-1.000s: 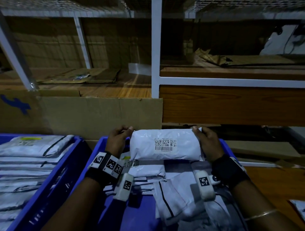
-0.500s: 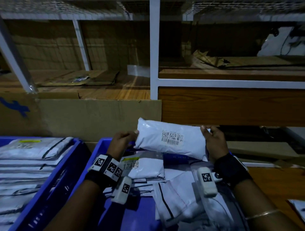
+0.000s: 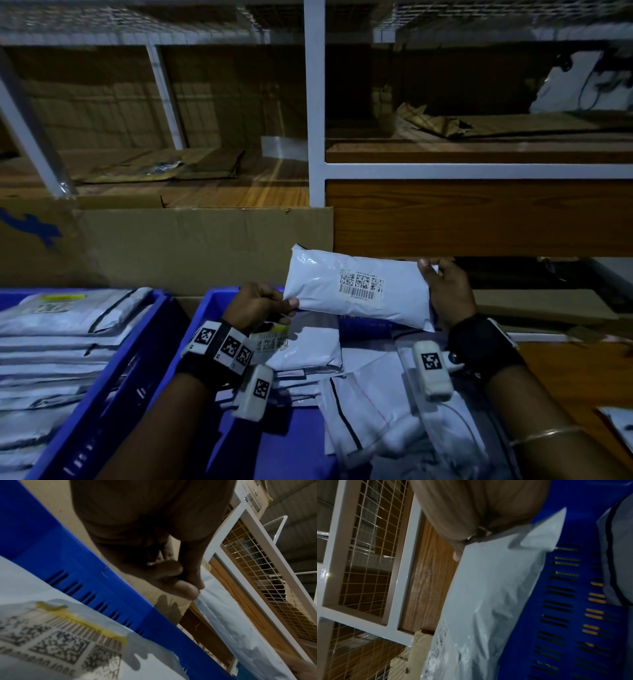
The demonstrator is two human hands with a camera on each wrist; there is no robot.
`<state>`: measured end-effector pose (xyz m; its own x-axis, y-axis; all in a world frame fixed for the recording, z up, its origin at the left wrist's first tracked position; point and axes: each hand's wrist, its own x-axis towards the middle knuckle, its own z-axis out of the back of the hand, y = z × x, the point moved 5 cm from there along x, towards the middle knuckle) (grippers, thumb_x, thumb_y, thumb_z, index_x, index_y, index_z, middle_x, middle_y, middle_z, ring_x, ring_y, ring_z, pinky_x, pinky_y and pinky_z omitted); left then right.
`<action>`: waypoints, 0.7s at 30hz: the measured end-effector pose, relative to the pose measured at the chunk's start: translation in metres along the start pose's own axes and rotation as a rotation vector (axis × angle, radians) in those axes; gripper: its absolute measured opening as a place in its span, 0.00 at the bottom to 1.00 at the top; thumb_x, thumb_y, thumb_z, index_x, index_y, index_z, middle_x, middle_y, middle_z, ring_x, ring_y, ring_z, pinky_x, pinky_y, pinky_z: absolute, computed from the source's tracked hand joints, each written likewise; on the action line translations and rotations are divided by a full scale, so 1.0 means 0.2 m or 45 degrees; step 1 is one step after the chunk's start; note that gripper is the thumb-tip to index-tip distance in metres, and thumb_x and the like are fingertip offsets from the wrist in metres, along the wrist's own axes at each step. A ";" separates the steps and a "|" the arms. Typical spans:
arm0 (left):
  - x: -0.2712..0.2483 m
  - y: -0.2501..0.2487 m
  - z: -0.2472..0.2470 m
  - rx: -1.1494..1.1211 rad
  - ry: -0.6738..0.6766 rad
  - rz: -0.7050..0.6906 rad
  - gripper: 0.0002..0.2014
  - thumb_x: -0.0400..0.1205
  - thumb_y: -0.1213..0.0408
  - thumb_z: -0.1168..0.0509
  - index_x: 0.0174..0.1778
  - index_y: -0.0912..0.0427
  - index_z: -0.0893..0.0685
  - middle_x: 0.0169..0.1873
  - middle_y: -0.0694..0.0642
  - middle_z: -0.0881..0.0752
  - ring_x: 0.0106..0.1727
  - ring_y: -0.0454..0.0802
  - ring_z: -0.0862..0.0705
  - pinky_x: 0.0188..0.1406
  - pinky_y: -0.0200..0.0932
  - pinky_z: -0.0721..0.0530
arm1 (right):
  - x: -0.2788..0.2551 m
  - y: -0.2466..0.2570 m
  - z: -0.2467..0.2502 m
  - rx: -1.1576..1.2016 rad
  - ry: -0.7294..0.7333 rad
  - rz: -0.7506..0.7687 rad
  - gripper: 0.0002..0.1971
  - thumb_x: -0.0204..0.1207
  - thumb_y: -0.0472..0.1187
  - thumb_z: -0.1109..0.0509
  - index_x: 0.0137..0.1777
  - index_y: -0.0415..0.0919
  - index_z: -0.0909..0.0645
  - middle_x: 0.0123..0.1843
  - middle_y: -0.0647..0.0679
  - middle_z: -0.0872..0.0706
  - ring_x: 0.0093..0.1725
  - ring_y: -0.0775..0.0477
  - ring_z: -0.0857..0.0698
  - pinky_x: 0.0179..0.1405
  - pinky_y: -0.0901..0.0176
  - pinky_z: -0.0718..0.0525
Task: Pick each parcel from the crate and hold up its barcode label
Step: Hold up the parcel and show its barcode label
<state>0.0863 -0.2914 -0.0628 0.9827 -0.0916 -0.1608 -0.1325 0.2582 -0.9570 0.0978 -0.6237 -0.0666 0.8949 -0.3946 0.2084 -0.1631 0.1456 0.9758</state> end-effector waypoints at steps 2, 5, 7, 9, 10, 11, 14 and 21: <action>0.00 -0.01 0.02 -0.018 -0.011 -0.004 0.10 0.77 0.63 0.25 0.38 0.67 0.14 0.28 0.59 0.12 0.31 0.49 0.14 0.21 0.32 0.29 | -0.01 0.00 -0.01 0.016 0.026 0.003 0.09 0.84 0.40 0.33 0.41 0.44 0.21 0.47 0.37 0.16 0.47 0.43 0.18 0.47 0.53 0.23; 0.00 -0.02 0.01 -0.167 -0.013 -0.017 0.07 0.80 0.61 0.29 0.42 0.60 0.19 0.35 0.58 0.12 0.35 0.49 0.11 0.26 0.35 0.21 | -0.02 0.03 -0.03 0.040 0.070 0.011 0.07 0.84 0.38 0.34 0.45 0.39 0.20 0.46 0.44 0.15 0.47 0.46 0.17 0.43 0.58 0.20; 0.00 -0.04 0.01 -0.346 -0.026 -0.024 0.05 0.82 0.61 0.32 0.48 0.58 0.20 0.40 0.56 0.11 0.39 0.51 0.09 0.32 0.43 0.16 | -0.04 0.06 -0.03 0.058 0.125 0.033 0.07 0.84 0.36 0.35 0.47 0.33 0.20 0.44 0.46 0.15 0.41 0.54 0.16 0.35 0.66 0.19; 0.00 -0.05 0.02 -0.519 -0.062 -0.035 0.08 0.83 0.61 0.34 0.56 0.58 0.18 0.44 0.57 0.10 0.41 0.52 0.09 0.32 0.47 0.13 | -0.06 0.09 -0.04 0.091 0.208 0.069 0.06 0.82 0.31 0.34 0.43 0.33 0.20 0.40 0.46 0.14 0.35 0.59 0.15 0.34 0.68 0.19; 0.01 -0.06 0.03 -0.557 -0.081 -0.041 0.11 0.84 0.60 0.35 0.59 0.59 0.19 0.46 0.58 0.10 0.42 0.53 0.09 0.31 0.47 0.13 | -0.07 0.10 -0.05 0.081 0.259 0.084 0.07 0.81 0.28 0.33 0.41 0.34 0.19 0.37 0.48 0.13 0.35 0.59 0.15 0.34 0.66 0.18; 0.01 -0.07 0.03 -0.567 -0.096 -0.054 0.12 0.84 0.59 0.36 0.62 0.60 0.19 0.49 0.59 0.10 0.44 0.54 0.09 0.31 0.48 0.12 | -0.08 0.12 -0.07 0.065 0.317 0.098 0.07 0.79 0.26 0.32 0.41 0.35 0.18 0.35 0.50 0.12 0.35 0.58 0.14 0.34 0.64 0.18; 0.01 -0.07 0.05 -0.537 -0.137 -0.098 0.15 0.85 0.58 0.37 0.63 0.62 0.20 0.52 0.62 0.11 0.48 0.58 0.11 0.31 0.48 0.12 | -0.12 0.12 -0.13 -0.009 0.472 0.090 0.07 0.76 0.25 0.29 0.44 0.36 0.17 0.33 0.52 0.10 0.35 0.57 0.13 0.34 0.63 0.16; -0.01 -0.08 0.01 -0.492 -0.096 -0.164 0.09 0.84 0.58 0.35 0.45 0.59 0.23 0.39 0.57 0.13 0.35 0.54 0.11 0.29 0.46 0.14 | -0.22 0.23 -0.32 -0.078 0.741 0.111 0.14 0.75 0.34 0.25 0.59 0.31 0.16 0.47 0.42 0.09 0.43 0.54 0.10 0.39 0.63 0.15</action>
<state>0.0873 -0.2935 -0.0467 0.9992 -0.0251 -0.0297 -0.0327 -0.1319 -0.9907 0.0781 -0.5419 -0.0344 0.9628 0.1812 0.2006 -0.2377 0.2138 0.9475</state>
